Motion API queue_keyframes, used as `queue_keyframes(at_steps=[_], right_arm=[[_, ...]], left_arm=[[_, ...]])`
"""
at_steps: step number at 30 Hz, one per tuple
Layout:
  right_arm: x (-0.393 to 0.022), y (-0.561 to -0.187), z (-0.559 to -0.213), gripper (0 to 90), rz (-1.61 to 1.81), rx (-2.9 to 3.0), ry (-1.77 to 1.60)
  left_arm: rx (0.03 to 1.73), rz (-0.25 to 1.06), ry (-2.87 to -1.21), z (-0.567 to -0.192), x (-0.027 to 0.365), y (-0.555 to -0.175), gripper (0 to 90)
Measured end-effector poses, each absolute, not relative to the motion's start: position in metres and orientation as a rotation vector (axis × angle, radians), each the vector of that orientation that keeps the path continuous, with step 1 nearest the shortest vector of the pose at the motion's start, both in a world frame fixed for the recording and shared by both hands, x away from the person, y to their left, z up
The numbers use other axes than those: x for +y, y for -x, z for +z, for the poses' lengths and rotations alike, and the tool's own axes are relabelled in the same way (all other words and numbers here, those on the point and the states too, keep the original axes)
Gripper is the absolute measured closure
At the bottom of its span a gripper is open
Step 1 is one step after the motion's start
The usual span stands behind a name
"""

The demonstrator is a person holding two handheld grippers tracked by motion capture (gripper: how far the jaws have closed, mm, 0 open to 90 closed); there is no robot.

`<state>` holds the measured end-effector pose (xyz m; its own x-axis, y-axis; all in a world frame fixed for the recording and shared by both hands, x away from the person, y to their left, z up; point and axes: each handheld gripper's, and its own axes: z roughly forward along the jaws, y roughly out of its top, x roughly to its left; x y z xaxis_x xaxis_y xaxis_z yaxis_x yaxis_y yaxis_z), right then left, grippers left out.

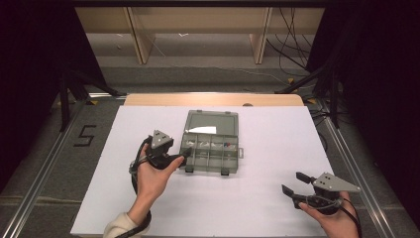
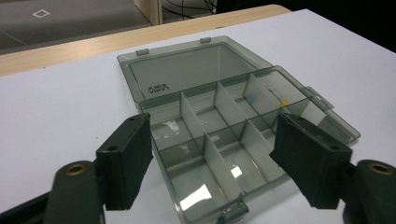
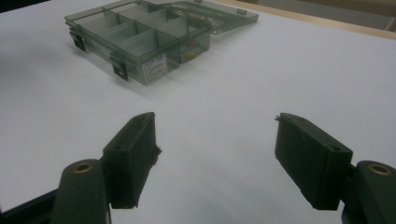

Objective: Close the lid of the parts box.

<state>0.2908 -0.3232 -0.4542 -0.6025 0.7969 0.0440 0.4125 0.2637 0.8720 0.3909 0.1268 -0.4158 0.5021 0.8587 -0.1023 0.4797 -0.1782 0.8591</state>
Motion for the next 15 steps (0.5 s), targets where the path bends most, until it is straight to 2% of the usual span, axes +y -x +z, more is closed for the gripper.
queue_keyframes(at_steps=[3,6,10,15], right_arm=[[-0.326,-0.292,-0.454,30.1,1.256,2.131,-1.094],[-0.327,-0.294,-0.453,30.1,1.247,2.133,-1.116],[-0.326,-0.298,-0.454,30.1,1.234,2.13,-1.126],[-0.326,-0.3,-0.456,30.1,1.212,2.124,-1.131]], left_arm=[[1.167,0.496,-1.817,-0.418,0.127,-0.417,33.6],[1.189,0.468,-1.904,-0.416,0.128,-0.451,38.6],[1.278,0.382,-1.88,-0.414,0.125,-0.5,52.3],[1.403,0.295,-1.873,-0.427,0.122,-0.544,58.6]])
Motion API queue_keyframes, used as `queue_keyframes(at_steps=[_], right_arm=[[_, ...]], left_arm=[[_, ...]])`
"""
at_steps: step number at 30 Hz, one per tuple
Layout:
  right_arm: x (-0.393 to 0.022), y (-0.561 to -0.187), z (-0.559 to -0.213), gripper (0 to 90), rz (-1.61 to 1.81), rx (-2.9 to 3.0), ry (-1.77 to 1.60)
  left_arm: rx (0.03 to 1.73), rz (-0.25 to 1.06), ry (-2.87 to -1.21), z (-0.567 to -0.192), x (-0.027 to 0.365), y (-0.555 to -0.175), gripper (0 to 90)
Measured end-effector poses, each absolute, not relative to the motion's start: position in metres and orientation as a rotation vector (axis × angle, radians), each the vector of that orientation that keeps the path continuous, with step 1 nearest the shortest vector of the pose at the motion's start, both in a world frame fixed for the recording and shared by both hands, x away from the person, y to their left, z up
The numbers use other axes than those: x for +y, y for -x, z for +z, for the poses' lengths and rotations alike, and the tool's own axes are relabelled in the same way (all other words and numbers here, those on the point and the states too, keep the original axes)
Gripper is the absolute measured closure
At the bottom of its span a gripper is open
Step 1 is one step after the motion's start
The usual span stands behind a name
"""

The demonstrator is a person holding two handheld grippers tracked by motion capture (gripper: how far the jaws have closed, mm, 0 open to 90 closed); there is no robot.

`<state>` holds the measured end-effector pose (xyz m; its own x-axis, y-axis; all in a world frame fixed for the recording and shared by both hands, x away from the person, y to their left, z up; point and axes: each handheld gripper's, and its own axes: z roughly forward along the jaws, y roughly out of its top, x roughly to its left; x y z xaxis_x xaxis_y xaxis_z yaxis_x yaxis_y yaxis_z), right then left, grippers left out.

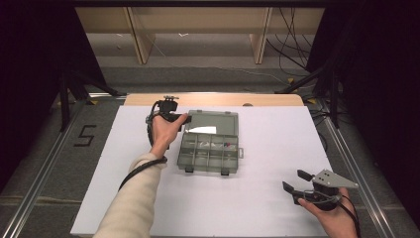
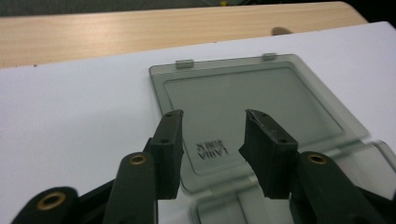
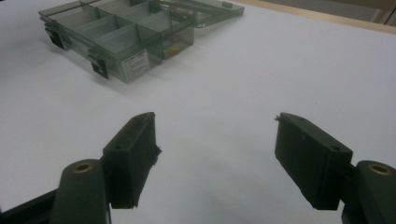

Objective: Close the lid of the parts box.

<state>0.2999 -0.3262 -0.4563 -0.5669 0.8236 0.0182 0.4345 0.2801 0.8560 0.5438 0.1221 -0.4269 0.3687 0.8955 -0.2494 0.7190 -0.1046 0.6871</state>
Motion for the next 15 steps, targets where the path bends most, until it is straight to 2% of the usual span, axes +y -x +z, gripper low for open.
queue_keyframes(at_steps=[5,9,15], right_arm=[[-0.329,-0.3,-0.458,30.1,1.196,2.115,-1.156],[-0.328,-0.302,-0.459,30.1,1.185,2.124,-1.172],[-0.323,-0.311,-0.456,32.4,1.178,2.142,-1.167]], left_arm=[[1.519,0.301,-1.855,-0.443,0.113,-0.558,63.7],[1.601,0.249,-1.857,-0.452,0.118,-0.559,66.7],[1.662,0.155,-1.882,-0.456,0.121,-0.56,76.5]])
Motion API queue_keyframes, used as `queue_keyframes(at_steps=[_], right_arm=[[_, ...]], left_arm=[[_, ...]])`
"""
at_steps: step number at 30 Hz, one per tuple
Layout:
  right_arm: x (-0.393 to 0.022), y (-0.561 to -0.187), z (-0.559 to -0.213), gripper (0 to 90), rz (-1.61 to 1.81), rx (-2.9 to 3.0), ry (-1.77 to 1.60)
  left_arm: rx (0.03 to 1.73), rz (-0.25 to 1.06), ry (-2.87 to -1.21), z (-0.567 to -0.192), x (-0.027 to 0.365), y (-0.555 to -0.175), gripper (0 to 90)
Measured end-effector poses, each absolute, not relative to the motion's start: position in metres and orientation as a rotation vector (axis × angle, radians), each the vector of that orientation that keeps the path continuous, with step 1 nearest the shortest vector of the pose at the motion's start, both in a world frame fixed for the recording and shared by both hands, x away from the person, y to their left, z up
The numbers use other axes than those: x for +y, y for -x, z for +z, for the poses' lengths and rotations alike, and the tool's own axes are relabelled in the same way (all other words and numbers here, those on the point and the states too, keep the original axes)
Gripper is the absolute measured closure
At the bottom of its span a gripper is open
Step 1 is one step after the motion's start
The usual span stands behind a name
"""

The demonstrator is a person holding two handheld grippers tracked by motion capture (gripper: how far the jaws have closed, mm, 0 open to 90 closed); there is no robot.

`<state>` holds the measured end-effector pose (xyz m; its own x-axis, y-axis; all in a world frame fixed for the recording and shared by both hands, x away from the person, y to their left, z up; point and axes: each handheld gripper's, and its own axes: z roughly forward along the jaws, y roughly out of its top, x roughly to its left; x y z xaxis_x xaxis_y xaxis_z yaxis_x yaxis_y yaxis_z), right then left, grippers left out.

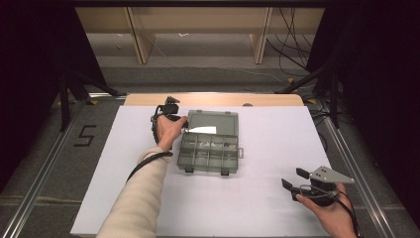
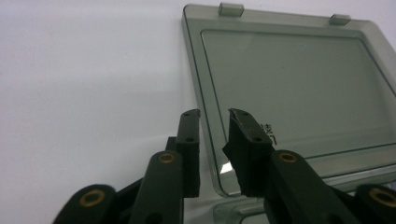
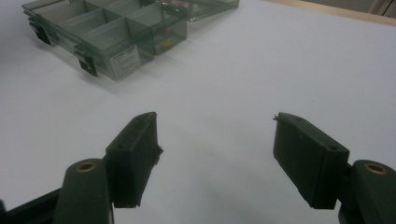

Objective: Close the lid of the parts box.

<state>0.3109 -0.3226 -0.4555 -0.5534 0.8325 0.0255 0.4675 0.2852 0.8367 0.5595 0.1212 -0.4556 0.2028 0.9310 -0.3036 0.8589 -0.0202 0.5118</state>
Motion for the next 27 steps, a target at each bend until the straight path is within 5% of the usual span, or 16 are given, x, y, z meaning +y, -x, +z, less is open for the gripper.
queue_keyframes(at_steps=[9,17,27], right_arm=[[-0.296,-0.352,-0.433,40.4,1.185,2.187,-1.158],[-0.251,-0.427,-0.398,54.0,1.189,2.186,-1.295],[-0.205,-0.524,-0.412,60.6,1.074,2.19,-1.587]], left_arm=[[1.709,0.166,-1.833,-0.459,0.12,-0.555,87.1],[1.688,0.28,-1.719,-0.462,0.118,-0.54,88.7],[1.669,0.329,-1.634,-0.467,0.12,-0.528,88.8]])
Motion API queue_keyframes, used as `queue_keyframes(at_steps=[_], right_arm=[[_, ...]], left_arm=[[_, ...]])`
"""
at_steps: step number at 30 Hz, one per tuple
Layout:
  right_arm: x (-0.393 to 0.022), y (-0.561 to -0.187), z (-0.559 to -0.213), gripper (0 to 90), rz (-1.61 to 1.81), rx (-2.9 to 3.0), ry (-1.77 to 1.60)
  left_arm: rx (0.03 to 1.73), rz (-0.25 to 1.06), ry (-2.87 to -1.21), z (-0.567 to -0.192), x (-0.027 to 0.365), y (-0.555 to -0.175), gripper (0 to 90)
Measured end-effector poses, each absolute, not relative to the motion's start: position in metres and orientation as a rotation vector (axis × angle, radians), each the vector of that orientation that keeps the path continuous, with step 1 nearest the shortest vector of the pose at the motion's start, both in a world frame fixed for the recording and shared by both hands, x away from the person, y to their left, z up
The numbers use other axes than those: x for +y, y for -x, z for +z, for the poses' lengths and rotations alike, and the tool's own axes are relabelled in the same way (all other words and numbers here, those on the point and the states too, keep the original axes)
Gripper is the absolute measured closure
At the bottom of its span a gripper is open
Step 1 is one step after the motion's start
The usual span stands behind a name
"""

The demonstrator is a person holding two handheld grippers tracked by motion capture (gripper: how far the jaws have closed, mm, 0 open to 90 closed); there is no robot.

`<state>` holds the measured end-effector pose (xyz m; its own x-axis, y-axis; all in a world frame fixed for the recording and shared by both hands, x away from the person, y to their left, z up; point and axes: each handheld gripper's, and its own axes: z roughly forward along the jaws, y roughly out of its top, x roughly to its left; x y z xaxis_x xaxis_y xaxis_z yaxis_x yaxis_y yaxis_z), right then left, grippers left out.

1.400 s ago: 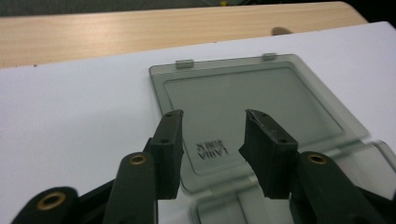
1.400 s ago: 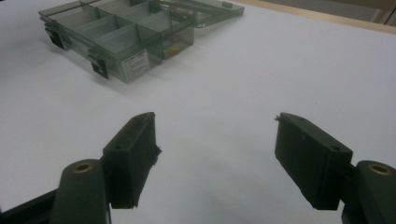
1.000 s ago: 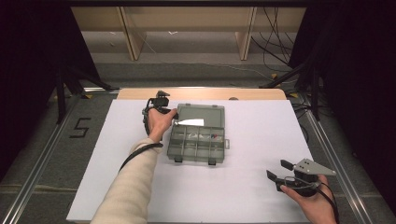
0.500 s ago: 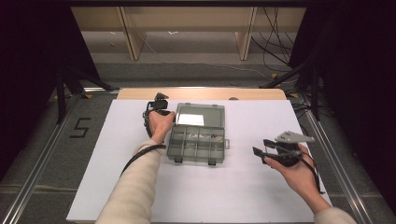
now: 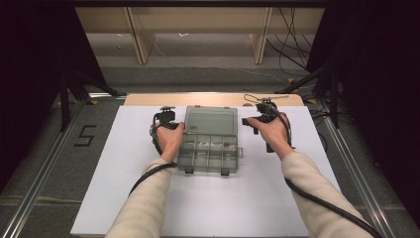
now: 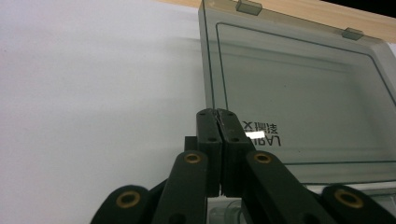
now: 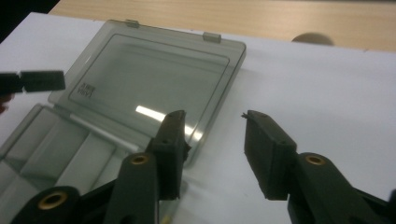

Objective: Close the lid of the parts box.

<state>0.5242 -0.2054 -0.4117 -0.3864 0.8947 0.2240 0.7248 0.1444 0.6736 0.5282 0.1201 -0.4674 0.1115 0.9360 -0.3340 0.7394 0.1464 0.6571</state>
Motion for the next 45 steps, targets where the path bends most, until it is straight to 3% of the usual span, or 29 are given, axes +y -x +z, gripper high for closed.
queue_keyframes(at_steps=[3,5,11,15,27,30,32,35,41,45], right_arm=[[-0.19,-0.536,-0.421,62.6,1.027,2.207,-1.782],[-0.181,-0.542,-0.427,64.5,1.009,2.206,-1.806],[-0.161,-0.549,-0.432,71.4,0.853,2.192,-1.899],[-0.158,-0.555,-0.438,74.4,0.812,2.206,-1.872],[-0.153,-0.551,-0.437,88.0,0.711,2.069,-2.089],[-0.151,-0.548,-0.437,89.1,0.761,2.029,-2.008],[-0.15,-0.544,-0.434,89.3,0.759,2.035,-1.956],[-0.148,-0.537,-0.432,89.5,0.793,2.008,-1.912],[-0.147,-0.526,-0.425,89.4,0.915,1.949,-1.839],[-0.151,-0.522,-0.428,89.3,0.926,1.942,-1.769]], left_arm=[[1.657,0.331,-1.672,-0.467,0.122,-0.527,89.0],[1.666,0.344,-1.62,-0.468,0.119,-0.526,89.0],[1.609,0.367,-1.667,-0.468,0.122,-0.523,89.3],[1.64,0.356,-1.603,-0.47,0.119,-0.523,89.6],[1.561,0.372,-1.671,-0.47,0.123,-0.522,89.7],[1.541,0.398,-1.658,-0.472,0.122,-0.523,89.3],[1.479,0.43,-1.743,-0.471,0.127,-0.523,88.9],[1.487,0.38,-1.699,-0.471,0.127,-0.525,87.9],[1.453,0.376,-1.61,-0.463,0.131,-0.533,74.7],[1.459,0.367,-1.616,-0.457,0.129,-0.538,79.6]])
